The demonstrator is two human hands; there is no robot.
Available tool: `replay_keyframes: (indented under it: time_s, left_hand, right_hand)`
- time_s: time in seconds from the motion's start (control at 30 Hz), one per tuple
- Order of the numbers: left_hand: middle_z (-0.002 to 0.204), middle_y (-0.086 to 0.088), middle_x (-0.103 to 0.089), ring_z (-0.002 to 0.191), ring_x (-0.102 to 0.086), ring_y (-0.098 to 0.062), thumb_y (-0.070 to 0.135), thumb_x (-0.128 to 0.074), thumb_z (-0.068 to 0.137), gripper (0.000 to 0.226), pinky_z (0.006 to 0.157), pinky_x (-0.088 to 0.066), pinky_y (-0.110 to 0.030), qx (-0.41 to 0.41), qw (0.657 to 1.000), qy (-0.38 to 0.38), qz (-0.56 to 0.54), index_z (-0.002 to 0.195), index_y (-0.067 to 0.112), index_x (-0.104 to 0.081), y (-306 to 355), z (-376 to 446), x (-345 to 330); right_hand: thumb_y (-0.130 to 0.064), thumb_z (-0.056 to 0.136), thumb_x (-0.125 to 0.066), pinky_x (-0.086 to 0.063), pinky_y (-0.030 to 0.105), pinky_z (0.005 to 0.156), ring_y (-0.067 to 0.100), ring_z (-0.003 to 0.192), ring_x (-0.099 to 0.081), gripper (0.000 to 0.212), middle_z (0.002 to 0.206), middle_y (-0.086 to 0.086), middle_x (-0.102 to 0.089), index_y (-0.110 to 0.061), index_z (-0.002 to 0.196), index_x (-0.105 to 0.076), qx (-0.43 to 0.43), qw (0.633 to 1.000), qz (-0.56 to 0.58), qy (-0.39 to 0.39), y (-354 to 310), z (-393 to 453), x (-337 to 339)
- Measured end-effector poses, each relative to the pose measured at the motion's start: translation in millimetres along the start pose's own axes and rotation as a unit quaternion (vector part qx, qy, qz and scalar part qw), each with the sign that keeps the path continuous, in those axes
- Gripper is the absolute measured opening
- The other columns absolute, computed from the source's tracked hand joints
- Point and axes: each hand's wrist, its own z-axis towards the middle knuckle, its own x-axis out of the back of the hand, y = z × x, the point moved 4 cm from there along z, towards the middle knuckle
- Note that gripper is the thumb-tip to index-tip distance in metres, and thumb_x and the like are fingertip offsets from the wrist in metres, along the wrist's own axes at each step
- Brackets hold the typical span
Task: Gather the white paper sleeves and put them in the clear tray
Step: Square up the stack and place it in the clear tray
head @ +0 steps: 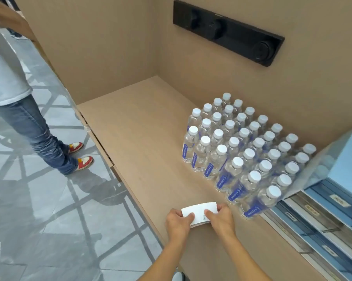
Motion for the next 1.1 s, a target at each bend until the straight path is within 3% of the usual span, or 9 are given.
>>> replay_keyframes:
  time_s: [0.13,0.27,0.47,0.63,0.73,0.83,0.97,1.1]
  left_hand:
    - [0.078,-0.006,-0.065,0.064,-0.056,-0.02,0.022,-0.079,0.073,0.029,0.056,-0.044,-0.026,0.019,1.0,-0.001,0.02,0.08,0.013,-0.053,4,8,-4]
    - [0.083,-0.006,-0.071,0.074,-0.065,-0.023,0.029,-0.08,0.071,0.029,0.065,-0.05,-0.029,0.017,0.998,-0.007,0.056,0.084,0.011,-0.06,3,17,-5]
    - [0.084,-0.01,-0.076,0.065,-0.064,-0.022,0.035,-0.084,0.062,0.035,0.058,-0.047,-0.024,0.05,0.996,-0.019,0.067,0.081,0.011,-0.066,4,28,-8]
    - [0.089,-0.01,-0.074,0.069,-0.064,-0.023,0.03,-0.088,0.062,0.039,0.075,-0.06,-0.035,0.068,0.995,-0.05,0.059,0.083,0.012,-0.061,1,37,-11]
    - [0.077,-0.008,-0.069,0.057,-0.059,-0.019,0.027,-0.088,0.065,0.037,0.064,-0.053,-0.028,0.074,0.993,-0.087,0.039,0.088,0.007,-0.066,-2,40,-12]
    - [0.07,-0.005,-0.066,0.052,-0.057,-0.015,0.019,-0.086,0.07,0.036,0.057,-0.048,-0.023,0.079,0.987,-0.14,0.023,0.096,-0.001,-0.072,-4,37,-15]
    - [0.051,0.005,-0.064,0.032,-0.054,-0.003,0.009,-0.086,0.073,0.02,0.037,-0.041,-0.012,0.077,0.977,-0.199,0.016,0.08,0.006,-0.067,-7,24,-22]
    - [0.073,-0.004,-0.068,0.044,-0.064,-0.001,0.003,-0.083,0.076,0.022,0.043,-0.047,-0.013,0.053,0.962,-0.265,0.03,0.092,0.002,-0.068,-15,0,-46]
  right_hand:
    - [-0.027,0.074,-0.074,-0.053,0.044,0.092,0.032,0.103,-0.064,0.038,0.11,0.013,-0.065,-0.007,0.104,-0.065,-0.006,0.998,-0.065,0.001,-1,13,-3]
    - [-0.033,0.074,-0.076,-0.048,0.045,0.097,0.033,0.112,-0.056,0.042,0.118,0.013,-0.055,-0.01,0.106,-0.061,-0.013,0.997,-0.08,0.002,2,18,-7]
    - [-0.031,0.07,-0.081,-0.053,0.044,0.086,0.034,0.099,-0.062,0.053,0.106,0.012,-0.063,-0.01,0.104,-0.046,-0.016,0.998,-0.064,-0.01,4,26,-6]
    - [-0.032,0.067,-0.085,-0.052,0.036,0.08,0.029,0.091,-0.064,0.056,0.098,0.008,-0.065,-0.011,0.102,-0.047,-0.068,0.997,-0.027,-0.026,14,35,-4]
    - [-0.024,0.074,-0.081,-0.055,0.038,0.081,0.029,0.091,-0.068,0.046,0.101,0.013,-0.07,-0.001,0.108,-0.058,-0.091,0.994,0.035,-0.04,21,38,-4]
    - [-0.014,0.083,-0.074,-0.054,0.033,0.073,0.026,0.081,-0.068,0.03,0.1,0.019,-0.074,0.004,0.106,-0.066,-0.092,0.99,0.089,-0.062,24,34,2]
    - [-0.01,0.085,-0.073,-0.055,0.038,0.08,0.027,0.083,-0.069,0.025,0.1,0.021,-0.075,0.005,0.104,-0.068,-0.103,0.982,0.136,-0.079,38,20,24]
    - [-0.007,0.084,-0.074,-0.056,0.04,0.083,0.031,0.087,-0.071,0.027,0.101,0.023,-0.074,0.005,0.107,-0.068,-0.104,0.972,0.202,-0.056,67,-4,60]
